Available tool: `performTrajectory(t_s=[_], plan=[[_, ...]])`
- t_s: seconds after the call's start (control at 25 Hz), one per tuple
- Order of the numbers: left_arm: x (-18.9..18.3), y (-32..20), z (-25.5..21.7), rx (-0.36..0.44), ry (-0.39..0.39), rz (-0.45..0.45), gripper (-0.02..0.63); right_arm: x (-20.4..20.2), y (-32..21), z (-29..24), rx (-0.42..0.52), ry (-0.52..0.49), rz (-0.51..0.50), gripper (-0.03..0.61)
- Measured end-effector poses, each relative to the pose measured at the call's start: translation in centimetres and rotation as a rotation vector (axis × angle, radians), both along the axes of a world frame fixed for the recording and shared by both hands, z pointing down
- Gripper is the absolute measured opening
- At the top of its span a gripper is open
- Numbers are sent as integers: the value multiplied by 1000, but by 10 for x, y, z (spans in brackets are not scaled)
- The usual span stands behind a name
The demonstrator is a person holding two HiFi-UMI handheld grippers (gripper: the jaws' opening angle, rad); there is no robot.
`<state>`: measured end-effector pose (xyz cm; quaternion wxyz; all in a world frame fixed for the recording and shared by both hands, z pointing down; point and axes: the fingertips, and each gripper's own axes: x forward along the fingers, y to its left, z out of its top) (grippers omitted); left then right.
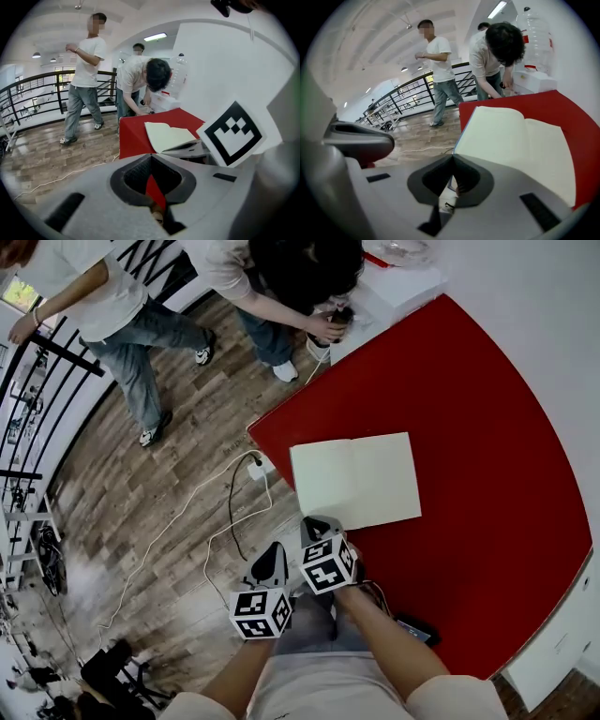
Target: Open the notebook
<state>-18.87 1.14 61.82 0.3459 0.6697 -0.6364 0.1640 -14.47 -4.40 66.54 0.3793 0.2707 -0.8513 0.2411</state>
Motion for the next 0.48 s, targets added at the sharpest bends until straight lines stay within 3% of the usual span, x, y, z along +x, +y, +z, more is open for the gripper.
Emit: performTrajectory(t_s=[0.28,0.48], plan=[[-9,14,9,-19,6,-21,6,-11,0,26,62,80,6,8],[-16,19,13,-26,5,-30,6,-13,2,30,62,61,41,11]])
